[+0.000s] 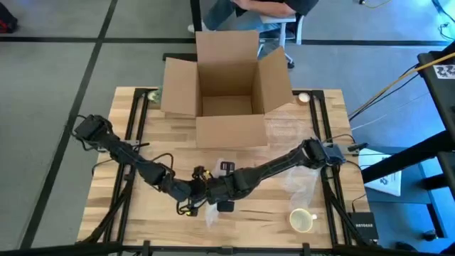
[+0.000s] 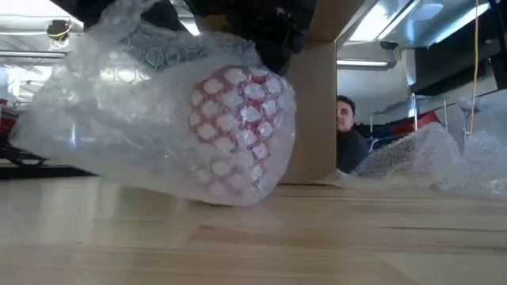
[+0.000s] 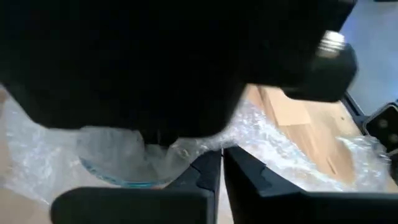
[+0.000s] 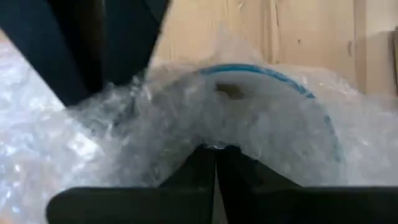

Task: Wrap mug
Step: Wrap the red mug with the bubble wrap

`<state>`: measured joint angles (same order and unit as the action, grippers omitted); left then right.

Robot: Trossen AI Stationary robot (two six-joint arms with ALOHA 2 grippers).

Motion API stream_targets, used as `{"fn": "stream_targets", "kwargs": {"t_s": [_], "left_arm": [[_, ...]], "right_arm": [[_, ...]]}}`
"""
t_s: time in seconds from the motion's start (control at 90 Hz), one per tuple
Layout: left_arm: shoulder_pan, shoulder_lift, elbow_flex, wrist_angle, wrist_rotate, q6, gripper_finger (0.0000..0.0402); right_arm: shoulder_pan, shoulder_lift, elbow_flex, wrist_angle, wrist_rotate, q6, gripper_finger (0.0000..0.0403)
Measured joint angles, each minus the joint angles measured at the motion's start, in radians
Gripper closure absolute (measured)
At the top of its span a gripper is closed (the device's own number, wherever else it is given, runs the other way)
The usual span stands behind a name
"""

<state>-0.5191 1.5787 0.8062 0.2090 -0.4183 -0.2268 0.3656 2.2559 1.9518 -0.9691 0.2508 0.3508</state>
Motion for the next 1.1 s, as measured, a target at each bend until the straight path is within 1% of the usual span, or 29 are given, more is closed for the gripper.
{"fn": "stream_targets", "kwargs": {"t_s": [0.2,0.422,0.689,0.789,1.1], "left_arm": [[0.004,-0.013,0.0,0.041,-0.005,0.047,0.0402],[0.008,-0.033,0.0,0.034,-0.01,0.105,0.0402],[0.037,0.003,0.001,0.015,-0.014,0.08,0.0402],[0.036,0.004,0.002,0.018,-0.01,0.08,0.0402],[0.036,0.004,0.005,0.016,-0.009,0.084,0.0402]], "right_arm": [[0.0,0.0,0.0,0.016,-0.001,-0.016,0.0402],[0.0,-0.002,0.0,0.033,-0.01,-0.019,0.0402],[0.0,-0.002,0.019,0.011,-0.022,-0.017,0.0402],[0.001,-0.002,0.061,-0.032,-0.029,-0.018,0.0402],[0.002,0.0,0.19,-0.259,-0.029,-0.019,0.0402]]}}
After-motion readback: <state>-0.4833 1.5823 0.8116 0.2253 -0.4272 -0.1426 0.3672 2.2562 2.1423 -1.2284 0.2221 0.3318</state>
